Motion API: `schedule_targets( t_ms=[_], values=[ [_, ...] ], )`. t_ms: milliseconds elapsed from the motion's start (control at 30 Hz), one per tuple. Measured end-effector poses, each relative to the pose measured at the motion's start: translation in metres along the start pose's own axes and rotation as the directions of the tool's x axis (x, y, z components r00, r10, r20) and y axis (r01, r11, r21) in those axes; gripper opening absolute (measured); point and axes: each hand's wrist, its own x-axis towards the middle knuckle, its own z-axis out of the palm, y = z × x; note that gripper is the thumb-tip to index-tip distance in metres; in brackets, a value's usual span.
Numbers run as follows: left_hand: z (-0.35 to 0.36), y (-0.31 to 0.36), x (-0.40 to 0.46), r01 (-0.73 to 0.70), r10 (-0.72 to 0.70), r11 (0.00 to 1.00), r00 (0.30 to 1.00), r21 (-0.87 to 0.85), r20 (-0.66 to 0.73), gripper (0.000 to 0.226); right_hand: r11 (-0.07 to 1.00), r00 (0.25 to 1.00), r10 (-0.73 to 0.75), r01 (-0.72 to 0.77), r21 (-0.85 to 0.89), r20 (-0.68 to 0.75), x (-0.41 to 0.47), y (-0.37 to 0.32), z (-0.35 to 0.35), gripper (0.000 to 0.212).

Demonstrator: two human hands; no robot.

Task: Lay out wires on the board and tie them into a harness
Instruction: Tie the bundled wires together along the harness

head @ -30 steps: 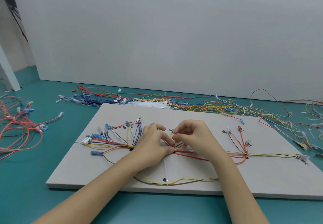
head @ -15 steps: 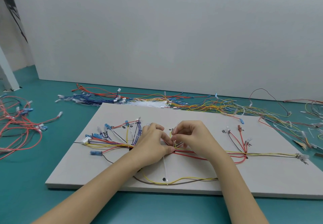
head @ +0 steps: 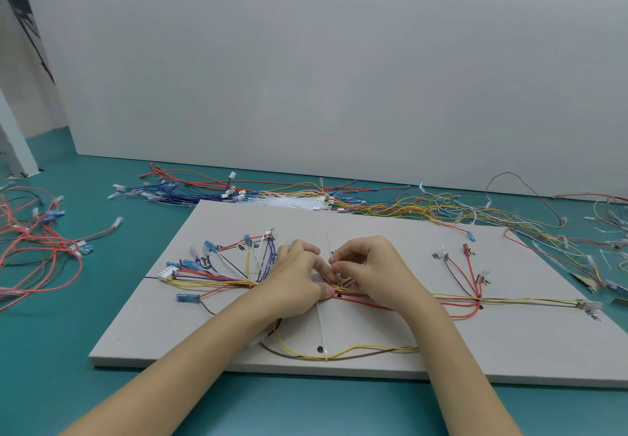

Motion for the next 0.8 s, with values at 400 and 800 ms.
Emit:
schedule_targets(
  t_ms=[400,800],
  values=[
    [0.0001,-0.0004,0.0005,0.004,-0.004,1.0,1.0,-0.004,-0.007,0.009,0.991,0.999,-0.049,0.048,-0.124,-0.007,0.0024,-0.0018,0.0047,0.024],
    [-0.0017,0.0007,-0.0015,0.004,-0.004,0.999,1.0,-0.036,-0.001,0.011,0.999,1.0,0.005,-0.005,-0.046,-0.009,-0.003,-0.0017,-0.0038,0.03]
  ],
)
